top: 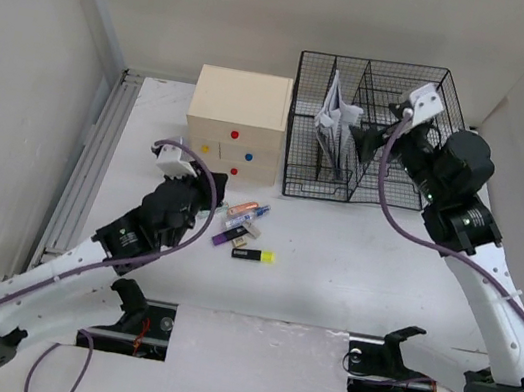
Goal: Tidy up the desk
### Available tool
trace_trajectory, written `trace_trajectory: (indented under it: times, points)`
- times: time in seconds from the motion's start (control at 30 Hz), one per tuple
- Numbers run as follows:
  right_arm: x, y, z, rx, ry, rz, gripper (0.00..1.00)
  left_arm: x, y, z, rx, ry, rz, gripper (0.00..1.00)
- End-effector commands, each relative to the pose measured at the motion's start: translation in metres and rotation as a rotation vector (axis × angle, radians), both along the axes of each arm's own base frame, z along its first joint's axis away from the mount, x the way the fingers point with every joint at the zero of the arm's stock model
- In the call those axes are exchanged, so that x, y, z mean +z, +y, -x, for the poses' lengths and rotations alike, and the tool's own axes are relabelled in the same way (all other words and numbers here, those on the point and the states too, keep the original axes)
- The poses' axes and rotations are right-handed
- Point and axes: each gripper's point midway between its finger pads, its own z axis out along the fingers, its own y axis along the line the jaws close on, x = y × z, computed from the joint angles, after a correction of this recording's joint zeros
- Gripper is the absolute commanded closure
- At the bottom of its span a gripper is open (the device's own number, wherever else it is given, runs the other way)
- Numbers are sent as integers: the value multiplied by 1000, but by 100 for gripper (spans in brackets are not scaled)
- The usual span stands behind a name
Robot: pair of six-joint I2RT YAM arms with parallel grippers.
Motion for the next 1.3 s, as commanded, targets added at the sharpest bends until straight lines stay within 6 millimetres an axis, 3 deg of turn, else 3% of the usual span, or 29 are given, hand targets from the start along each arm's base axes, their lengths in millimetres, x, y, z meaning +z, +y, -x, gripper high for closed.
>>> trace_trajectory:
  times: [0.0,0.03,0.1,0.13,0.2,0.23,0.3,0.43,0.63,0.7,0.83,1.27]
  points:
    - [-60,32,31,276,199,74,3,22,1,-20,-20,-46,2,91]
    - [-66,37,39,354,218,74,0,18,13,-31,11,-37,-10,95]
    - [-80,36,43,383,257,46,0,19,17,-41,3,-32,-1,95]
    - [-77,34,50,412,249,24,9,18,24,-48,3,-27,6,78]
    - [-82,20,42,351,273,-23,44,9,29,-55,11,-3,32,72]
    - [-86,14,38,321,292,-37,72,13,27,-59,-7,-15,56,67]
    - [-84,10,36,313,293,-53,86,5,40,-74,31,7,94,65]
    - [-84,12,40,343,307,-69,82,-13,46,-103,9,41,137,66]
    - [-90,12,40,342,325,-68,79,-29,28,-138,-39,83,145,66]
    - [-92,12,41,342,336,-68,79,-21,18,-144,-70,61,154,66]
    - [-93,12,39,341,347,-67,79,-26,6,-156,-93,69,139,65]
    - [-103,13,33,340,370,-58,79,-24,2,-182,-104,59,147,62]
